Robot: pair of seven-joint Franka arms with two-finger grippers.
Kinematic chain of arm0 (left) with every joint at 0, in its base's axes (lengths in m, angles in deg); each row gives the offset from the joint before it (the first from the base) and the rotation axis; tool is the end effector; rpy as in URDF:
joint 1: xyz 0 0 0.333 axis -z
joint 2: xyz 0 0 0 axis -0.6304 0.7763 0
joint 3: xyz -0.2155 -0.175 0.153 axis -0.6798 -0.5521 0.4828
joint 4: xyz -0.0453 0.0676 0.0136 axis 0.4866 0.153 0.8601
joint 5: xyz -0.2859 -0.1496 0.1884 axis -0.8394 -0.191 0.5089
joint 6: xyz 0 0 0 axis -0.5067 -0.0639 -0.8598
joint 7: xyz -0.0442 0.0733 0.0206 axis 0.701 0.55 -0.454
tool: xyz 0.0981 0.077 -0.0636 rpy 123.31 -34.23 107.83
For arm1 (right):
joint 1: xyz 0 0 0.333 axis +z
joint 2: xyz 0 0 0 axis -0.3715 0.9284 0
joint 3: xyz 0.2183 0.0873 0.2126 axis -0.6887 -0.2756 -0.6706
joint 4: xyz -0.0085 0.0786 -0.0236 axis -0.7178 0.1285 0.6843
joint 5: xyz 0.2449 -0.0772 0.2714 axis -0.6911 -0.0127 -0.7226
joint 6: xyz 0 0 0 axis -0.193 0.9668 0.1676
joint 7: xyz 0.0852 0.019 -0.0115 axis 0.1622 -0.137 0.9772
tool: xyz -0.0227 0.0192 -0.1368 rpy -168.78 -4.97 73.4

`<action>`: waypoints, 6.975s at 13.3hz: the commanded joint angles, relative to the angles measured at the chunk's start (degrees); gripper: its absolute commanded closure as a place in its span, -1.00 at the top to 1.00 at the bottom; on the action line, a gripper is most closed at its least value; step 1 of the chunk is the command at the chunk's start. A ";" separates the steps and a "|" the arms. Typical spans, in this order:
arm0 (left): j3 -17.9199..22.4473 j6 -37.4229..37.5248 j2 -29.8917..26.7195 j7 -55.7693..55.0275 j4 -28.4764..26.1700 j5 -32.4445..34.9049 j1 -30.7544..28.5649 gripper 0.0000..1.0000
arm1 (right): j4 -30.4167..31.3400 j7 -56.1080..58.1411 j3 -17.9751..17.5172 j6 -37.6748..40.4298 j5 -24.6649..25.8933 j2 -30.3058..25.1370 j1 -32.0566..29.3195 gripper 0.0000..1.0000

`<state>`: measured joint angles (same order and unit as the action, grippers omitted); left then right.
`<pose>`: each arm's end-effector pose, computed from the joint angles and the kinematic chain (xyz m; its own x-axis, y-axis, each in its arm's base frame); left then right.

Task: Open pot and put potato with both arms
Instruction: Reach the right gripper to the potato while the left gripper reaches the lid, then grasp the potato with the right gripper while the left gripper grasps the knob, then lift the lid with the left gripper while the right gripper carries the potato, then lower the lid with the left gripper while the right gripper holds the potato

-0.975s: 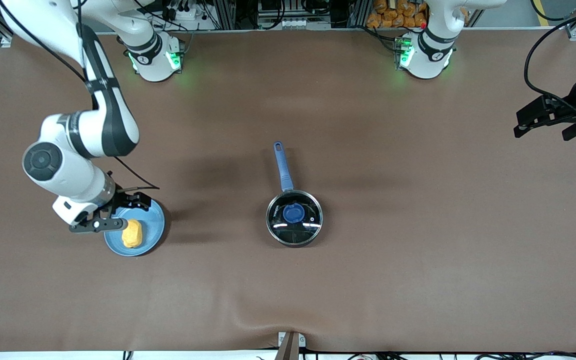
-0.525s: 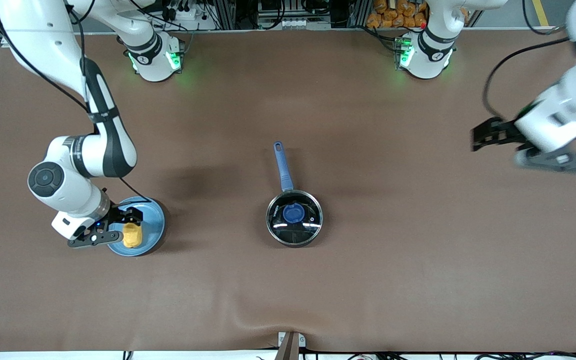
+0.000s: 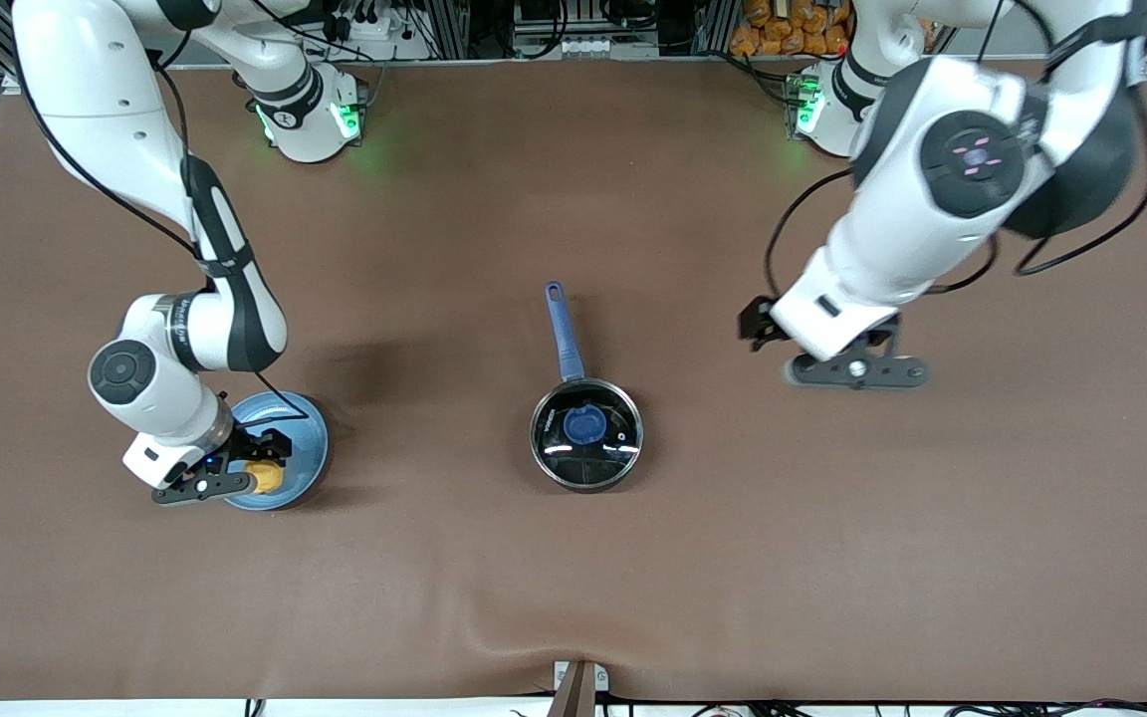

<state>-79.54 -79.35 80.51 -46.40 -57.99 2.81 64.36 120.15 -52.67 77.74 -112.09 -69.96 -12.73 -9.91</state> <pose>0.5823 -0.2846 0.4841 0.9989 -0.0470 0.0084 -0.0473 -0.9976 0.0508 0.6540 0.0239 0.1975 0.9716 0.2009 0.1248 0.1889 -0.9767 0.1017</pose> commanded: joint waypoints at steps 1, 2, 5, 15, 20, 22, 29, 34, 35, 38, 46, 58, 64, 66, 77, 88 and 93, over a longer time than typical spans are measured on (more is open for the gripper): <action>-0.23 -4.66 4.86 -0.82 3.63 -5.02 0.12 1.00 | -0.95 0.73 -0.42 -4.68 0.38 2.90 -0.65 1.00; -0.23 -6.86 6.10 -2.21 3.90 -5.31 1.26 1.00 | -1.04 0.65 -0.42 -5.39 0.29 3.26 -0.65 1.00; 0.38 -15.47 10.58 -9.85 4.25 -5.13 6.00 1.00 | -1.13 0.56 -0.42 -5.31 0.11 3.26 -0.56 0.53; 10.22 -27.53 24.47 -19.27 10.66 -4.78 19.28 1.00 | -2.79 -0.32 -1.82 4.06 -0.59 -2.70 0.23 -0.88; 10.23 -31.65 27.99 -19.89 11.02 -4.78 20.51 1.00 | -6.83 -1.98 -2.36 12.43 -7.08 -7.28 2.07 -0.88; 10.31 -32.37 29.31 -19.89 11.02 -4.78 21.22 1.00 | -7.98 -6.98 -2.36 14.28 -7.71 -8.51 4.17 -0.88; 13.39 -33.16 31.16 -20.86 11.02 -4.78 24.29 1.00 | -16.24 -24.13 -2.36 23.69 -8.23 -9.31 11.39 -0.88; 13.39 -34.04 30.90 -25.60 11.02 -4.87 24.21 -0.24 | -18.09 -24.67 -2.36 23.69 -12.54 -9.31 14.55 -0.92; 13.48 -34.04 30.90 -26.39 11.02 -4.87 24.21 -0.30 | -18.44 -25.10 -2.36 23.60 -12.72 -9.31 14.91 -0.98; 13.30 -33.69 29.59 -26.48 10.84 -5.04 23.86 -0.33 | -20.45 -31.68 -2.36 23.52 -12.72 -8.79 17.27 -1.00; 12.78 -23.52 14.48 -21.15 5.06 -5.40 18.42 -0.31 | -22.48 -39.95 -2.36 21.86 -12.54 -6.86 22.46 -1.00; 12.69 -24.62 2.93 19.11 -17.63 -12.33 0.04 -0.18 | -38.57 -32.24 -2.18 6.13 -11.66 16.60 30.73 -1.00; 12.69 -30.59 10.14 26.69 -17.72 -12.60 -3.48 -0.18 | -41.29 -29.24 -1.83 5.85 -11.22 21.98 32.93 -1.00; 12.60 -34.81 13.74 26.87 -17.72 -12.69 -3.31 -0.18 | -41.29 -30.29 -1.83 5.76 -11.22 22.76 33.10 -1.00; 12.60 -36.23 16.13 29.06 -19.83 -12.60 -3.04 0.38 | -44.19 -31.17 -2.09 5.41 -11.40 27.16 33.45 -1.00; 13.56 -31.77 9.38 28.36 -19.30 -11.55 -3.48 0.72 | -44.10 -30.29 -1.39 5.14 -10.78 24.54 32.93 1.00; 14.62 -23.25 1.38 28.18 -19.04 -4.35 -4.09 1.00 | -43.76 -31.26 -0.43 10.76 -10.87 17.78 31.97 1.00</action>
<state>-65.00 -106.11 85.62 -19.04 -76.12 -4.22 60.46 75.22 -82.95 76.94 -104.53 -81.29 9.34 22.88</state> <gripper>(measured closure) 0.013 0.000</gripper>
